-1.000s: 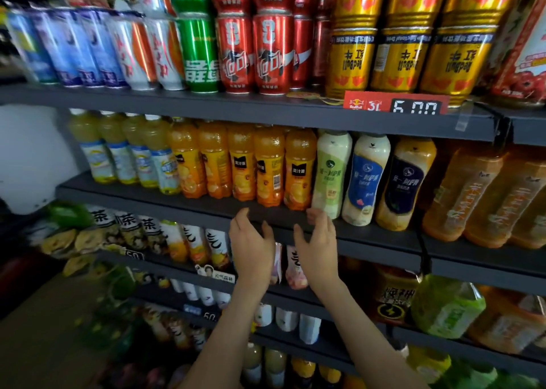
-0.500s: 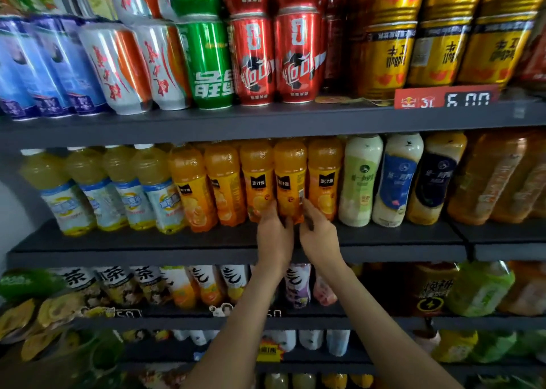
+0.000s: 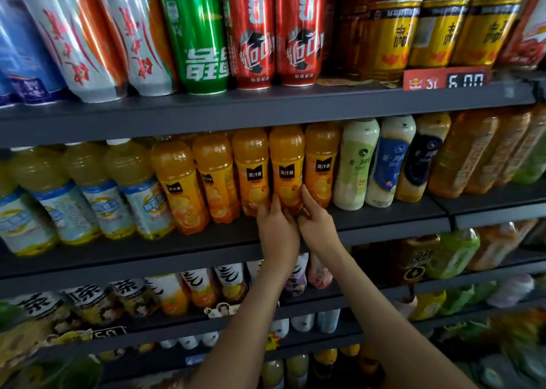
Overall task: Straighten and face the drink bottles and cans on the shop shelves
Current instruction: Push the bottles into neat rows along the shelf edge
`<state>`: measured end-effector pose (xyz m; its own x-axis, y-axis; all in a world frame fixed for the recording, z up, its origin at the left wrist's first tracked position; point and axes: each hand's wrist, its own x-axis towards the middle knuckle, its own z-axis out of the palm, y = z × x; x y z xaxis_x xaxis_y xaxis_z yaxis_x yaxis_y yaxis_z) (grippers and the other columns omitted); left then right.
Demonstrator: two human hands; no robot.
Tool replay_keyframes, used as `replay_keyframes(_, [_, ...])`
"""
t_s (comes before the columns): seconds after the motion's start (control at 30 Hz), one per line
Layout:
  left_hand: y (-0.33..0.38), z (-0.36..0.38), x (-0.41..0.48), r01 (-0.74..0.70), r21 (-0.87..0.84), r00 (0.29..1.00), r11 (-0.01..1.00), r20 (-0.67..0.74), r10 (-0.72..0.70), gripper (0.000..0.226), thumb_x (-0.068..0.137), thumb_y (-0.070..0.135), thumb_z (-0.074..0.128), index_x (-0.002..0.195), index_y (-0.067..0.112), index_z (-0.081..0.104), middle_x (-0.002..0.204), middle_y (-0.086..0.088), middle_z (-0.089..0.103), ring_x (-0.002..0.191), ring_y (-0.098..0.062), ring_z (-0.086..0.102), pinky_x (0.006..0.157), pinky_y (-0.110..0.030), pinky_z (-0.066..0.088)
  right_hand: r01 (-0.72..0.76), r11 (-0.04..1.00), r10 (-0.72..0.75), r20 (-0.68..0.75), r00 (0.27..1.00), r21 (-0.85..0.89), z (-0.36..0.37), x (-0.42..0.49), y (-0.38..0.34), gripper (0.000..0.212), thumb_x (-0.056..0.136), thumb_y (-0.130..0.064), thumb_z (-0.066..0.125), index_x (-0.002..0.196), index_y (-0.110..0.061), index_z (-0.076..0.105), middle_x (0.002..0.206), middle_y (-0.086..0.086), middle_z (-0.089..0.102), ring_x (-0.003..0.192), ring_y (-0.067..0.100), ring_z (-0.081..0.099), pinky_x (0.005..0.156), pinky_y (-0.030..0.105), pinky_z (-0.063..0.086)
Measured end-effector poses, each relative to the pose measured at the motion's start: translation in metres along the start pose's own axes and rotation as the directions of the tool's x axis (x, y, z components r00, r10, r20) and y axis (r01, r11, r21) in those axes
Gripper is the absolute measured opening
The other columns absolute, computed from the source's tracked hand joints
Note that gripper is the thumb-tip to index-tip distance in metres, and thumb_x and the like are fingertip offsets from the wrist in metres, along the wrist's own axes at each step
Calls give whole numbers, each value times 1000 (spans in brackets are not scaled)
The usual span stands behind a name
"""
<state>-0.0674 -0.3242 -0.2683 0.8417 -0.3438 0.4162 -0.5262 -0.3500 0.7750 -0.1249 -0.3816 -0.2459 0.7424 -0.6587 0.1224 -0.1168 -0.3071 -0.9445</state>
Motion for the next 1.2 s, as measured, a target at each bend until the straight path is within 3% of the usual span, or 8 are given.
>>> replay_keyframes(0.1, [4, -10, -2, 2, 37, 1000, 999, 14, -2, 42, 97, 17, 48, 139, 12, 46, 141, -13, 38, 131, -28, 38, 109, -33, 32, 9, 1000, -11, -81, 997, -25, 2, -2, -1, 56, 95, -5, 47, 147, -19, 34, 122, -3, 53, 99, 6, 51, 73, 2, 39])
replay_keyframes(0.23, [-1, -33, -9, -38, 76, 992, 996, -120, 47, 37, 91, 12, 58, 128, 9, 53, 128, -13, 49, 121, -28, 47, 97, -32, 41, 175, 974, -204, -229, 952, -142, 24, -12, -2, 45, 89, 0, 51, 133, -8, 47, 130, 9, 52, 121, 22, 47, 96, 26, 40])
replay_keyframes(0.33, [-16, -57, -10, 6, 57, 948, 998, -318, 13, 43, 87, 10, 63, 128, 8, 50, 125, -14, 49, 120, -27, 45, 95, -31, 42, 278, 951, -297, -153, 942, -134, 43, -18, -9, 38, 88, 2, 50, 124, -9, 51, 120, 4, 53, 113, 18, 50, 88, 19, 38])
replay_keyframes(0.47, [-43, -90, -3, 226, 38, 866, 973, -465, -183, 58, 83, 9, 66, 134, 2, 40, 130, -21, 41, 122, -34, 37, 97, -43, 41, 368, 922, -373, -21, 928, -124, 70, -20, -19, 41, 89, 2, 53, 129, -6, 50, 117, 0, 51, 107, 8, 46, 83, -1, 31])
replay_keyframes(0.53, [-54, -103, 5, 264, 49, 861, 963, -462, -212, 60, 84, 10, 66, 137, 0, 38, 131, -22, 41, 122, -36, 37, 99, -44, 39, 393, 910, -394, 20, 919, -131, 83, -19, -21, 42, 88, 2, 55, 130, -5, 49, 120, 5, 53, 108, 14, 49, 85, 3, 33])
replay_keyframes(0.67, [-65, -108, 16, 217, 99, 902, 971, -400, -160, 58, 90, 18, 61, 139, -2, 37, 134, -25, 43, 124, -39, 42, 102, -48, 40, 373, 915, -368, 58, 928, -157, 100, -14, -21, 51, 88, -2, 55, 138, -5, 43, 131, 14, 51, 119, 30, 50, 97, 34, 44])
replay_keyframes(0.8, [-65, -108, 19, 229, 116, 898, 967, -409, -163, 60, 89, 19, 64, 137, -5, 37, 131, -26, 45, 120, -39, 43, 101, -46, 40, 333, 928, -322, 88, 943, -167, 108, -15, -22, 57, 90, -2, 54, 144, -6, 36, 140, 13, 46, 128, 26, 44, 100, 24, 36])
replay_keyframes(1.2, [-79, -118, 23, 185, 199, 938, 962, -329, -112, 57, 87, 17, 66, 133, -7, 41, 123, -25, 49, 115, -38, 47, 95, -47, 44, 323, 929, -314, 75, 946, -180, 112, -8, -19, 55, 90, -3, 54, 142, -5, 38, 133, 15, 52, 117, 30, 53, 96, 33, 45])
